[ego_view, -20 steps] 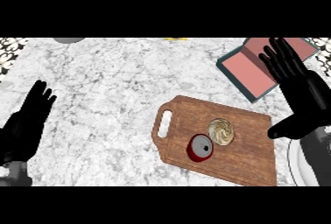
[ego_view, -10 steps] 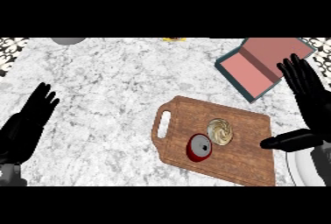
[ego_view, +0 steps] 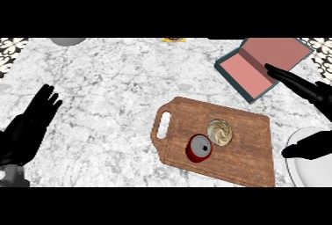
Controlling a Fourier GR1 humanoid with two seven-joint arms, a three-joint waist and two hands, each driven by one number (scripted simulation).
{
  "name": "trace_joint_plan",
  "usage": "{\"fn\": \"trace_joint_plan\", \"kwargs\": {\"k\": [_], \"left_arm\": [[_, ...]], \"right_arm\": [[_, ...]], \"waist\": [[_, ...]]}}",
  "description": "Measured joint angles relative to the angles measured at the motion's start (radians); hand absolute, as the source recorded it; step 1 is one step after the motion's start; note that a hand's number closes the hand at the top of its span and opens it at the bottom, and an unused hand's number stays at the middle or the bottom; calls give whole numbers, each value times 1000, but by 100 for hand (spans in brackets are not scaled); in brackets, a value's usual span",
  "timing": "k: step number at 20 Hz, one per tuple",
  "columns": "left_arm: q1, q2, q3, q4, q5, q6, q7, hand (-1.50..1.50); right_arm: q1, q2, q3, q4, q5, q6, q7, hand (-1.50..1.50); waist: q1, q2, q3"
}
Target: Pick the cupcake from the cutting board and place it in the cardboard box
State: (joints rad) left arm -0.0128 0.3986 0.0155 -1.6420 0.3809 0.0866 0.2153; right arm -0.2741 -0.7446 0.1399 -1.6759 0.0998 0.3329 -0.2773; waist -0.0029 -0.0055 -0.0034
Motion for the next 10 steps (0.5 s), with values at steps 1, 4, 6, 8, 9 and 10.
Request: {"fn": "trace_joint_plan", "kwargs": {"k": [1, 4, 6, 8, 9, 10], "left_arm": [[1, -8, -8, 1, -9, 7, -3, 0], [4, -9, 1, 10, -6, -2, -10, 0], [-15, -7, 5, 13, -8, 0, 4, 0], [-19, -6, 9, 12, -6, -6, 8, 0], [-22, -5, 14, 13, -4, -11, 12, 0], [-13, -9, 15, 12, -7, -13, 5, 0]], "right_arm": [[-6, -20, 20, -19, 32, 11, 32, -150], [-34, -42, 86, -87, 103, 48, 173, -150], [-61, -45, 124, -109, 129, 91, 259, -150], [-84, -18, 170, -146, 147, 125, 369, -150], [-98, -10, 180, -149, 150, 148, 407, -150], [-110, 4, 192, -155, 151, 169, 453, -150]], "waist": [[0, 0, 0], [4, 1, 0], [6, 2, 1], [8, 3, 1], [8, 3, 1], [9, 3, 1]]}}
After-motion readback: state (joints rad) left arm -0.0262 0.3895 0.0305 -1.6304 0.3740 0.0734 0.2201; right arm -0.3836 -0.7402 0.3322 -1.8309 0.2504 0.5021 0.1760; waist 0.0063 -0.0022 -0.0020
